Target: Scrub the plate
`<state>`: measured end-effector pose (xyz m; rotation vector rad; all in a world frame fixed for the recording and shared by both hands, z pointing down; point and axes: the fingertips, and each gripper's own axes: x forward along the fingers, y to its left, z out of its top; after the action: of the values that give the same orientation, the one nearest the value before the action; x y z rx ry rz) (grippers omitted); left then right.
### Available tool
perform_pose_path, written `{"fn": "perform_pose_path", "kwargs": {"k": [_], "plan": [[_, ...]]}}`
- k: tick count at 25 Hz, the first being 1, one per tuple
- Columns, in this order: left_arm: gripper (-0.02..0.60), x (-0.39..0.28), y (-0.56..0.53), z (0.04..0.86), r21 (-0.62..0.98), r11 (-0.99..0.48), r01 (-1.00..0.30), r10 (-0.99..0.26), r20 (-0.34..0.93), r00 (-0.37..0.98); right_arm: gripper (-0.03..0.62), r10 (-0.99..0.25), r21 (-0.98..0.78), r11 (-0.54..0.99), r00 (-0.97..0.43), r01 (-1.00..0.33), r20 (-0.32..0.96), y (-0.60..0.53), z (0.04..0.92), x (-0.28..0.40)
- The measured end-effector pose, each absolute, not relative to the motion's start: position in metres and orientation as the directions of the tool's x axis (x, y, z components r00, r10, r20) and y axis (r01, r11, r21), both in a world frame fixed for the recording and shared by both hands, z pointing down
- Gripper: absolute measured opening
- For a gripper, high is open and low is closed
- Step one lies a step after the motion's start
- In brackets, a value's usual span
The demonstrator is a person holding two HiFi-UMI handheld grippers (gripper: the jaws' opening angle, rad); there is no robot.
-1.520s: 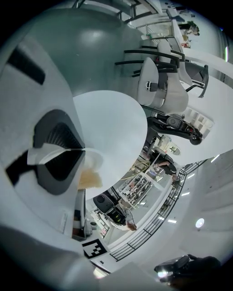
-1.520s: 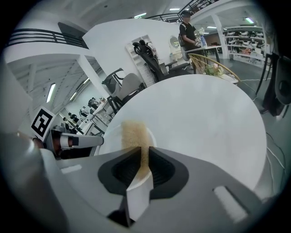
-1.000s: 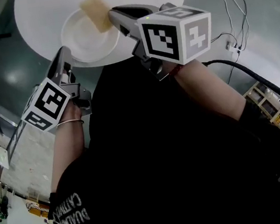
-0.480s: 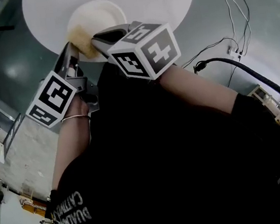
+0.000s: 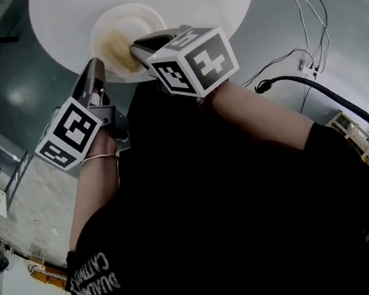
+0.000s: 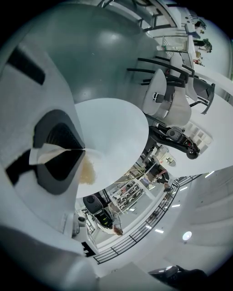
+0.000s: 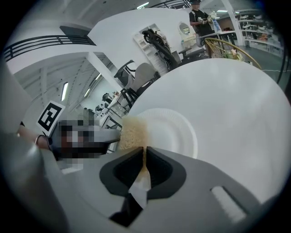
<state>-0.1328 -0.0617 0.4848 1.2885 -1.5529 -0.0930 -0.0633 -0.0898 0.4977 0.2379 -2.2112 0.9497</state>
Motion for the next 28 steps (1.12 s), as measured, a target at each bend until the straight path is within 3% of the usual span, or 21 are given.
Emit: {"fn": "perform_pose_path", "kwargs": {"k": [12,28], "plan": [[0.014,-0.134,-0.061,0.487,0.631,0.416,-0.655,-0.747,0.647,0.149,0.028,0.030,-0.489,0.699,-0.662,-0.522,0.749,-0.112,0.504,-0.029],[0.014,-0.137,-0.062,0.485,0.630,0.422,-0.653,-0.758,0.640,0.128,0.028,-0.079,-0.507,0.612,-0.684,-0.607,0.725,-0.158,0.489,-0.012]]}}
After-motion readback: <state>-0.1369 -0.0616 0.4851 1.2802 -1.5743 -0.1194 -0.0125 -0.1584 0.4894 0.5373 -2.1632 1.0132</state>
